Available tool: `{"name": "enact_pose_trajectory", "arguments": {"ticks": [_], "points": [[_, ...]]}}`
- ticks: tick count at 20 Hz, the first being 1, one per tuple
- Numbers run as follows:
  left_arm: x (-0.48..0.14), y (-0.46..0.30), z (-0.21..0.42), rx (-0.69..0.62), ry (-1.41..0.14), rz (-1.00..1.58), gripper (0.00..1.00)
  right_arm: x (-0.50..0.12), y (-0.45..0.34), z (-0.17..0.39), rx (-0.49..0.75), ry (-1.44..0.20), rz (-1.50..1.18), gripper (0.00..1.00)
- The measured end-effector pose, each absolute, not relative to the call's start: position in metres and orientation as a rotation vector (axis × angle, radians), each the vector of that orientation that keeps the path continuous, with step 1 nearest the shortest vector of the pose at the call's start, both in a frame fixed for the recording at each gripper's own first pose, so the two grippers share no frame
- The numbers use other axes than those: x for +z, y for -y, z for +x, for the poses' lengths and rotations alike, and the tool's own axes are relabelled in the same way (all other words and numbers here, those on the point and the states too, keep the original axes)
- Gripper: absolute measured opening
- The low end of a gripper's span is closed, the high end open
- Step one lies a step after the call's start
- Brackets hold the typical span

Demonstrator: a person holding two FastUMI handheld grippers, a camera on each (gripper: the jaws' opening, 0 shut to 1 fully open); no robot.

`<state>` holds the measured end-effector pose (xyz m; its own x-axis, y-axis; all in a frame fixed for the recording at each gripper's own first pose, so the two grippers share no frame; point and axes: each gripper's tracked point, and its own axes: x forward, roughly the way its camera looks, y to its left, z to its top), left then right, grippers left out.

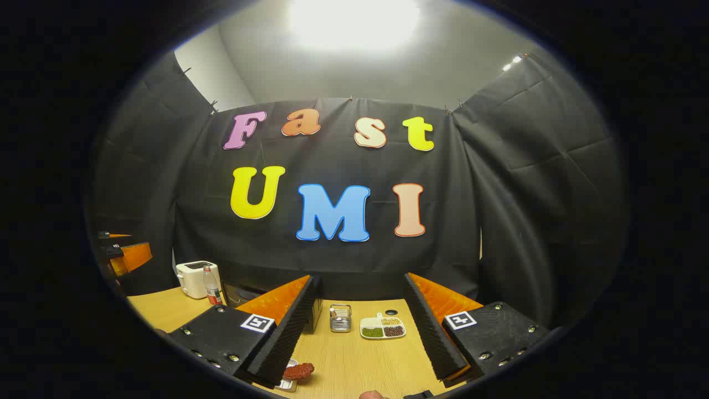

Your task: Open the electric oven with the left hand, put the food in, and close the electric oven.

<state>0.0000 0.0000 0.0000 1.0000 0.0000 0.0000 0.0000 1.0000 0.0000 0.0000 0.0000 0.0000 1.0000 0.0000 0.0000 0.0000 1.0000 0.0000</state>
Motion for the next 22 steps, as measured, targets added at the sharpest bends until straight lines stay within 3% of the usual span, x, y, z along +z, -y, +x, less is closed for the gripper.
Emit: {"name": "enact_pose_trajectory", "arguments": {"ticks": [3, 4, 5, 6, 22], "points": [[-0.001, 0.002, -0.002, 0.000, 0.001, 0.012, 1.00, 0.000, 0.001, 0.000, 0.006, -0.001, 0.004, 0.96], [0.000, 0.003, -0.002, 0.000, 0.004, 0.015, 0.91, -0.001, 0.001, 0.000, 0.008, -0.002, 0.004, 0.96], [0.000, 0.004, -0.002, 0.000, 0.004, 0.018, 0.91, -0.002, 0.002, 0.000, 0.009, -0.004, 0.005, 0.96], [0.001, 0.006, -0.002, 0.001, 0.003, 0.021, 1.00, -0.003, 0.003, 0.000, 0.011, -0.006, 0.005, 0.96], [0.017, 0.067, 0.024, 0.023, 0.054, 0.066, 1.00, -0.018, 0.020, -0.002, 0.115, 0.010, -0.023, 0.96]]}}
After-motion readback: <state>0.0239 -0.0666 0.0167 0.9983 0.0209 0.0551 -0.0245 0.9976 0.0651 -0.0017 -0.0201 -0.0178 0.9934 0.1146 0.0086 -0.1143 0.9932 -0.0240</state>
